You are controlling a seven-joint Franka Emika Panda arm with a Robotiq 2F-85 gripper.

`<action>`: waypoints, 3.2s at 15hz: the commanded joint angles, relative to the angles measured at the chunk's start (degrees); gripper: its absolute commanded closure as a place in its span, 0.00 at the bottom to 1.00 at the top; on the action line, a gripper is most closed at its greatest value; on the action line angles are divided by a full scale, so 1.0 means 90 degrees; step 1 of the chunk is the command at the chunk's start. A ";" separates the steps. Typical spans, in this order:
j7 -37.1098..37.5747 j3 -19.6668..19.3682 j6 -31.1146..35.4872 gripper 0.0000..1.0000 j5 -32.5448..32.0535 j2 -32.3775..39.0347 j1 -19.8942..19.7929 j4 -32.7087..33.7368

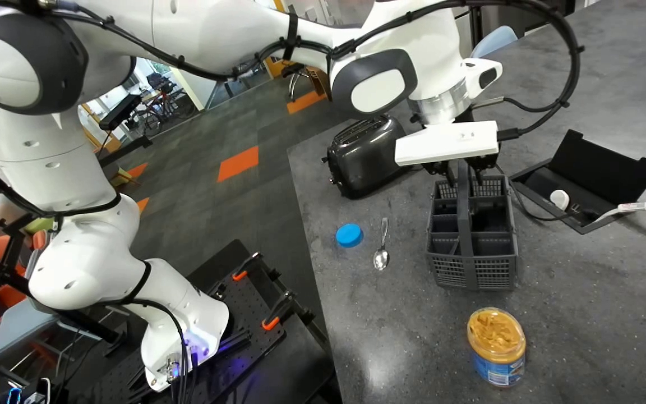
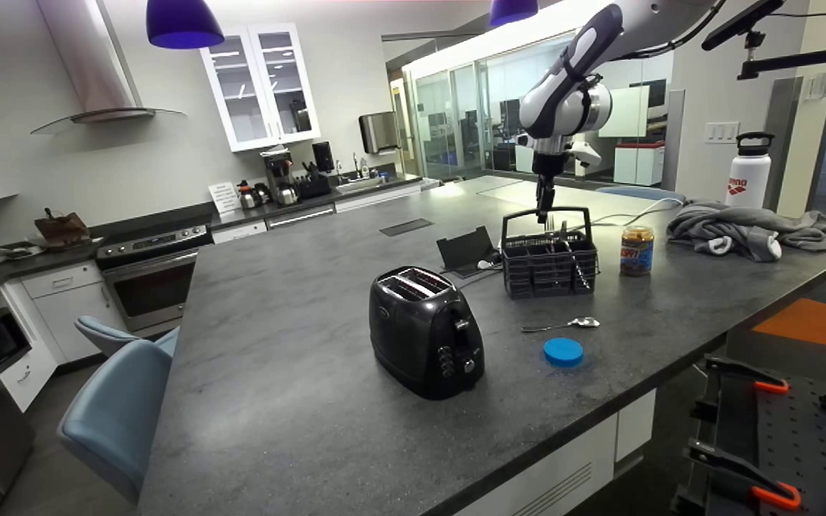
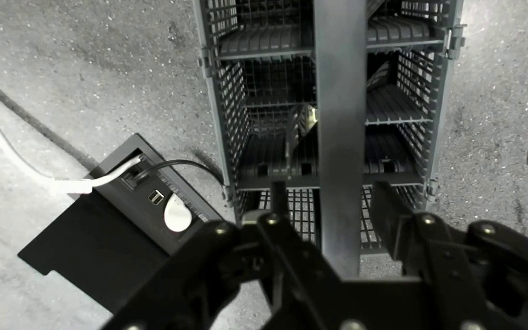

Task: Take the fork from the counter and put it in the cutlery holder, take the spoon from the cutlery holder and put it on the counter, then move the cutlery holder to the right

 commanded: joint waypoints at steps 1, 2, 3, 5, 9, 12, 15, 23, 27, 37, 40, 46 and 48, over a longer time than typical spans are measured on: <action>-0.0125 0.0122 -0.0009 0.82 0.0004 0.0085 -0.0107 0.0163; -0.0120 0.0123 -0.0015 0.88 -0.0005 0.0080 -0.0103 0.0162; -0.0122 0.0124 -0.0034 0.97 -0.0015 0.0060 -0.0100 0.0156; -0.0102 0.0113 -0.0062 1.00 -0.0062 0.0021 -0.0083 0.0143; -0.0110 0.0099 -0.0151 0.97 -0.0164 -0.0077 -0.0060 0.0176; -0.0242 0.0132 -0.0350 0.97 -0.0188 -0.0123 -0.0091 0.0350; -0.0493 0.0101 -0.0731 0.97 -0.0218 -0.0148 -0.0120 0.0658; -0.0740 -0.0207 -0.1852 0.97 -0.0542 0.0032 -0.0381 0.1865; -0.1061 -0.0319 -0.2065 0.97 -0.0572 0.0267 -0.0669 0.2406; -0.1762 -0.0266 -0.2181 0.97 -0.0433 0.1169 -0.1662 0.3629; -0.1839 -0.0156 -0.2410 0.97 -0.0430 0.1607 -0.1975 0.4109; -0.2292 0.0109 -0.2785 0.97 -0.0541 0.2431 -0.2354 0.5055; -0.2305 0.0151 -0.2831 0.97 -0.0595 0.2676 -0.2398 0.5357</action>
